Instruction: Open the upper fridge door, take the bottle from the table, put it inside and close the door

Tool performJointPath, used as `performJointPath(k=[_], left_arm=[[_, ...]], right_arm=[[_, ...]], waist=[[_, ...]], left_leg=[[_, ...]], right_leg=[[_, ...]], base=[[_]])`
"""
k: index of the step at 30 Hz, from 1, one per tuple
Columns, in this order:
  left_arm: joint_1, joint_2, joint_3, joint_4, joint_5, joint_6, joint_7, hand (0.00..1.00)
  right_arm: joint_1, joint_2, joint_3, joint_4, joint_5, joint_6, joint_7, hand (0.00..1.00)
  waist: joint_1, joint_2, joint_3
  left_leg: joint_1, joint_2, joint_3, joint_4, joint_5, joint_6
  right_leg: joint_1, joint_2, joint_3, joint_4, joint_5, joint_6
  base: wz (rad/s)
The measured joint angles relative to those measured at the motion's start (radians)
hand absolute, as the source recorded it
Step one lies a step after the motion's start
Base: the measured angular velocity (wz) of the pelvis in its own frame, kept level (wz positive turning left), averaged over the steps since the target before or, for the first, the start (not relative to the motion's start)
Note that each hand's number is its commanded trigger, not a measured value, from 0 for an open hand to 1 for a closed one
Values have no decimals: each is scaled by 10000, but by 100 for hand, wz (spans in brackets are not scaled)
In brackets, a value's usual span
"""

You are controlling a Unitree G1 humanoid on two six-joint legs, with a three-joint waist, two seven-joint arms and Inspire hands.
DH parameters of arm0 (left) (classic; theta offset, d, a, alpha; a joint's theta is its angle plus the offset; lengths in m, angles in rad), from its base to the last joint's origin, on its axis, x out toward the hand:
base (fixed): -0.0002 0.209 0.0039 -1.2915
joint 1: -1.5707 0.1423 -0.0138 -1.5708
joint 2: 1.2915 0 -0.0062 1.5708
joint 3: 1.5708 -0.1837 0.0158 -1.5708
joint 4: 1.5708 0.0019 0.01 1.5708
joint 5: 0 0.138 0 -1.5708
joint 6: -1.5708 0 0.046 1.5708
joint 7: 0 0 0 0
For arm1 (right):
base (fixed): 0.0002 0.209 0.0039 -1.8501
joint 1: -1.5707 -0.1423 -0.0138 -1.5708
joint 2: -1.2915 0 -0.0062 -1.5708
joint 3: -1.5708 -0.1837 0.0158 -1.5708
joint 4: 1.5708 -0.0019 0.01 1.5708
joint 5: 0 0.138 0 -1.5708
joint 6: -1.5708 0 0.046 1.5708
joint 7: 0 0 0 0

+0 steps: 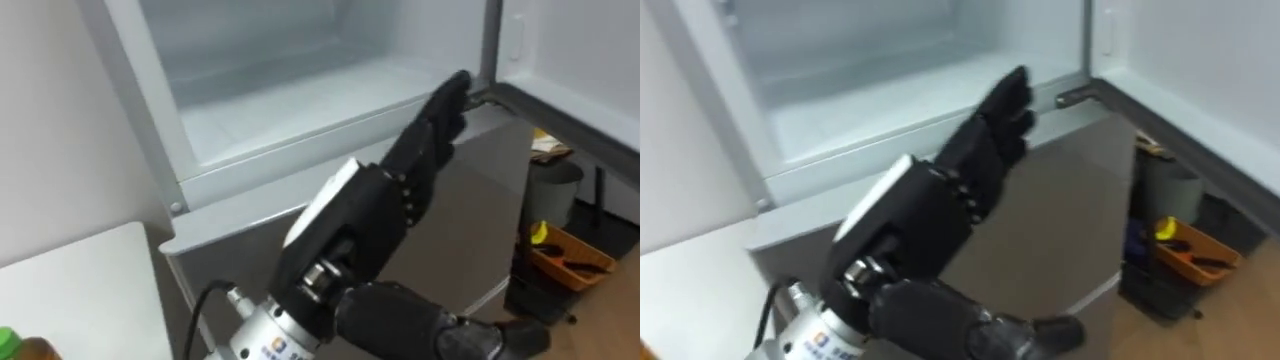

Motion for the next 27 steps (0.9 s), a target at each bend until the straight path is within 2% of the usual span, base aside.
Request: performJointPath(k=[2,4,5,6,7,10,12,13,14,16,17,18,19,20,22,24,25,27], left_arm=[[259,40,333,-10,207,9,249,0],[521,66,698,-147,366,5,592,0],[574,88,824,-226,560,1,676,0],[855,149,1140,-536,881,-51,891,0],[1141,155,1415,-773,1092,-225,1106,0],[1691,125,1923,-1257,1415,-485,1747,0],[1870,130,2292,-1423,1588,-728,2274,0],[2007,145,2601,-1513,1703,-893,2583,0],[2108,160,2809,-1629,1842,-903,2724,0],[2300,248,3738,-1860,1970,-1150,3224,0],[2377,253,3959,-1906,1972,-1266,3396,0],[2654,285,4374,-2093,1973,-1530,3742,0],[2990,301,4844,-2181,1970,-1821,4014,0],[3150,314,5100,-2199,1968,-1917,4124,0],[3470,335,6005,-2185,2333,-1985,4880,0],[3530,335,6557,-2159,2869,-2031,5513,0],[3577,336,6680,-2145,3028,-2094,5698,0],[4089,336,6969,-1921,3552,-2400,6308,0]], right_arm=[[-9,21,22,-15,72,-1,-27,0],[-11,99,20,-34,60,-20,-109,0],[-22,90,-30,-58,12,-26,-114,0],[-133,107,-43,-104,-35,-43,-113,0],[-237,176,-61,-155,-67,-108,-103,0],[-343,323,-75,-206,-49,-275,99,0],[-410,381,-61,-232,-34,-308,245,0],[-394,388,-63,-243,-25,-389,332,0],[-389,386,-89,-245,-47,-414,381,0],[-309,378,-510,-225,-58,-469,570,0],[-274,376,-638,-228,-58,-489,590,0],[-224,375,-864,-232,-60,-571,621,0],[-116,374,-1087,-207,-86,-671,694,0],[-59,369,-1151,-181,-77,-709,712,0],[247,341,-1189,-157,-42,-799,867,0],[454,357,-1182,-163,-40,-799,1032,0],[518,357,-1183,-181,-19,-798,1066,0],[761,346,-1219,-225,-25,-799,1094,0]], waist=[[204,-62,-8],[612,-95,-45],[693,-124,-52],[872,-164,-59],[926,-227,-32],[1152,-208,-81],[1360,-223,-85],[1516,-218,-128],[1549,-185,-160],[1589,-239,-139],[1625,-242,-171],[1706,-254,-196],[1794,-272,-190],[1821,-282,-206],[2095,-344,-190],[2270,-343,-202],[2306,-364,-188],[2319,-355,-127]], left_leg=[[-22,8,-300,-1,30,-22],[11,-6,-568,6,80,-38],[15,-15,-610,6,96,-38],[11,-32,-734,12,128,-45],[-5,-27,-775,53,130,-47],[20,-38,-1012,80,131,-51],[61,-44,-1103,80,135,-56],[65,-59,-1160,81,139,-59],[73,-66,-1201,81,139,-59],[174,-142,-1472,72,152,-38],[181,-161,-1522,69,156,-32],[204,-176,-1561,57,158,-28],[315,-175,-1560,-7,158,-27],[353,-174,-1557,-34,158,-27],[444,-176,-1608,-18,155,-27],[420,-188,-1751,-17,154,-26],[420,-189,-1769,-20,154,-26],[453,-218,-1886,-23,151,-23]], right_leg=[[141,-71,-293,-65,-17,-22],[299,-114,-487,-90,-46,-33],[321,-141,-527,-74,-59,-39],[328,-166,-580,-45,-87,-49],[381,-202,-717,-60,-110,-51],[490,-243,-816,-100,-195,27],[637,-304,-914,-92,-207,-4],[654,-366,-1057,-62,-216,-30],[679,-382,-1091,-60,-223,-32],[817,-439,-1153,-25,-338,48],[833,-465,-1178,-17,-369,72],[877,-498,-1267,-22,-436,144],[980,-497,-1289,-61,-444,151],[1014,-495,-1285,-62,-460,156],[1124,-505,-1339,-72,-489,146],[1141,-521,-1371,-60,-534,179],[1149,-526,-1387,-60,-535,178],[1281,-587,-1614,-60,-599,208]], base=[[43],[37],[24],[18],[20],[26],[16],[13],[19],[33],[25],[12],[7],[5],[5],[11],[16],[23]])
